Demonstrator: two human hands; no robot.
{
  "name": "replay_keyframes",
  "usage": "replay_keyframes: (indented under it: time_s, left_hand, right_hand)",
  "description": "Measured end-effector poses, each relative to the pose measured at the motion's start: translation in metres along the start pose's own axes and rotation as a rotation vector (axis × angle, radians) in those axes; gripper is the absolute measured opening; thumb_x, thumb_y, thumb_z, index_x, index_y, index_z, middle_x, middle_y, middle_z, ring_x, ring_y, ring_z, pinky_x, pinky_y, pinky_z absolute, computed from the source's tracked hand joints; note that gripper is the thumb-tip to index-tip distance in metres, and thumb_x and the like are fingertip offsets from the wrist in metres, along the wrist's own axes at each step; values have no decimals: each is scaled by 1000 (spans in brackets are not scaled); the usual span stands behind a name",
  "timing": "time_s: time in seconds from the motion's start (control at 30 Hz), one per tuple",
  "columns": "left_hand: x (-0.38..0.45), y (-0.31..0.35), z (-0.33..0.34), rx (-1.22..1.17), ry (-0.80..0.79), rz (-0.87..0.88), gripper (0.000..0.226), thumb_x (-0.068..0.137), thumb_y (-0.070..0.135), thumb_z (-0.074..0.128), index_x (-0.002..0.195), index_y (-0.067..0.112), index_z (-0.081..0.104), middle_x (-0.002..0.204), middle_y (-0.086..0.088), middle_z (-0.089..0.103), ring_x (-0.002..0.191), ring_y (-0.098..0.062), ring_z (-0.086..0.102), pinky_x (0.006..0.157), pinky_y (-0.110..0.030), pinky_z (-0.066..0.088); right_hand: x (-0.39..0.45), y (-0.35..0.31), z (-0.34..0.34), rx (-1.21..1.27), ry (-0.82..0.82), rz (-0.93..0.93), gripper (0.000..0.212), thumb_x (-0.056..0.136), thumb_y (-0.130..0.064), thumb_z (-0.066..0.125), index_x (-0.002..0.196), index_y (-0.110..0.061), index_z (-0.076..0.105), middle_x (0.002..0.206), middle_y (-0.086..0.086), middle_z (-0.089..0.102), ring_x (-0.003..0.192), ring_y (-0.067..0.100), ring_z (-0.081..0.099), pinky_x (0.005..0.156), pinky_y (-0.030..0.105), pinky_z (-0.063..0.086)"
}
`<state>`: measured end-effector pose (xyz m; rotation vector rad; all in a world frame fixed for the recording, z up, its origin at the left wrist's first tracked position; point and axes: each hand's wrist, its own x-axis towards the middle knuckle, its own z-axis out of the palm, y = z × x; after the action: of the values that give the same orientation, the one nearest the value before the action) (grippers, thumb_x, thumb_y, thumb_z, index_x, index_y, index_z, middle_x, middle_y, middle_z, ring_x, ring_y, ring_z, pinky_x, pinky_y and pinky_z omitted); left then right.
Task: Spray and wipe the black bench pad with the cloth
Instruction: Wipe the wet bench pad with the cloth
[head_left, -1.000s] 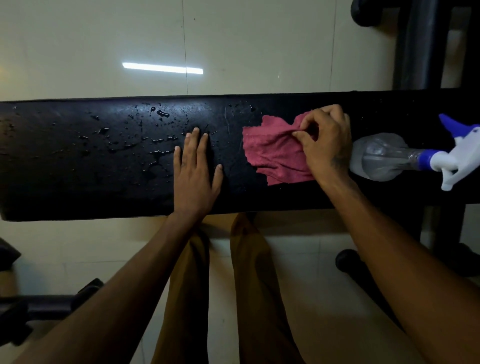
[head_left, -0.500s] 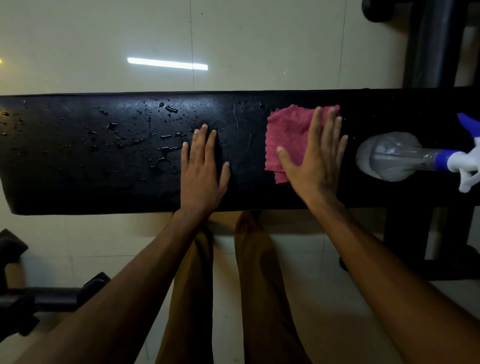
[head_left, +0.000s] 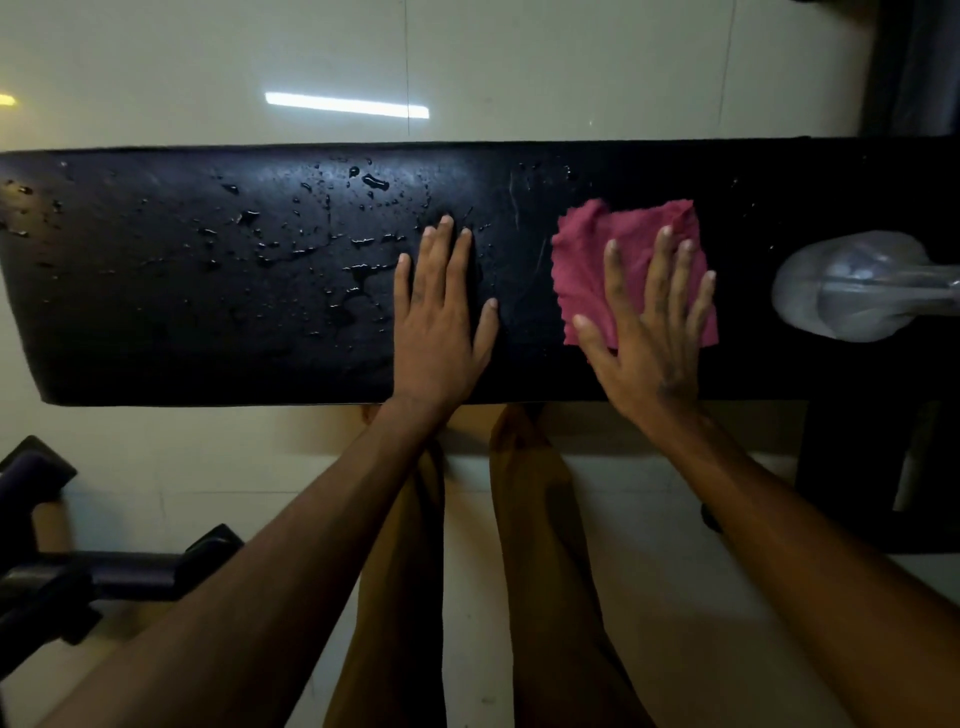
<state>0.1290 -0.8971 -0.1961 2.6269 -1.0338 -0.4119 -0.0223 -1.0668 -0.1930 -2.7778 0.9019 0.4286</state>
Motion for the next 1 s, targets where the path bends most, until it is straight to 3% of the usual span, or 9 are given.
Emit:
replay_keyframes:
  time_s: [0.17,0.37,0.43,0.6,0.73,0.8,0.87,0.93,1.0]
  left_hand:
    - [2,-14,-7,-3,11,50,67,102,34,47,159,6,25,167,-16,17,156,-28,13,128,-44,7]
    - [0,-41,-11,64,34,15,68,105,40,40,159,2,20,167,-19,16,156,-30,11,128,-48,6]
    - [-2,-54,-18,102,41,-11,70,106,44,37,159,2,19,167,-20,15,156,-32,10,127,-52,6]
    - [-14,-104,-35,120,47,-103,69,106,43,36,160,4,16,168,-19,11,156,-31,7,126,-53,6]
    - [-17,-129,-38,112,22,1,70,107,48,33,161,7,14,168,-18,11,157,-29,7,127,-48,3]
    - [-16,-132,-37,106,27,27,71,107,50,31,161,7,14,169,-17,10,157,-29,7,128,-48,3]
    - [-17,-134,-34,104,52,26,71,107,49,33,161,7,15,169,-16,11,157,-28,8,127,-49,4]
    - [-17,-133,-32,97,60,20,71,106,48,33,161,8,14,169,-15,11,157,-27,8,127,-49,5]
    - [-16,-132,-32,87,60,16,71,106,48,33,162,8,13,169,-14,11,157,-26,7,128,-48,3]
  right_hand:
    - [-6,17,-1,-9,-42,-220,68,102,-62,21,161,-31,8,168,21,2,154,41,0,121,65,0]
    - [68,-48,-16,66,48,213,72,99,-67,18,161,-32,8,168,19,-2,155,39,-2,120,67,0]
    - [87,-87,-15,67,77,265,75,97,-70,21,161,-30,15,168,20,3,155,38,1,121,66,0]
    - [39,-145,8,47,94,-133,69,99,-63,35,157,-25,31,166,19,18,154,38,12,123,59,4]
    - [12,-104,8,22,8,-294,65,101,-61,32,158,-29,28,168,13,18,155,32,13,125,55,6]
    - [22,-81,0,-32,1,-185,66,101,-62,25,160,-31,22,169,12,12,155,32,9,125,55,7]
    - [41,-78,-7,-1,40,57,69,100,-62,24,161,-31,17,169,12,7,156,33,5,125,56,6]
    - [64,-103,-10,66,100,304,71,99,-60,23,162,-28,13,169,14,4,156,35,1,124,58,4]
    - [86,-147,-9,98,96,405,72,100,-60,24,162,-28,10,169,17,-1,155,37,-2,123,60,0]
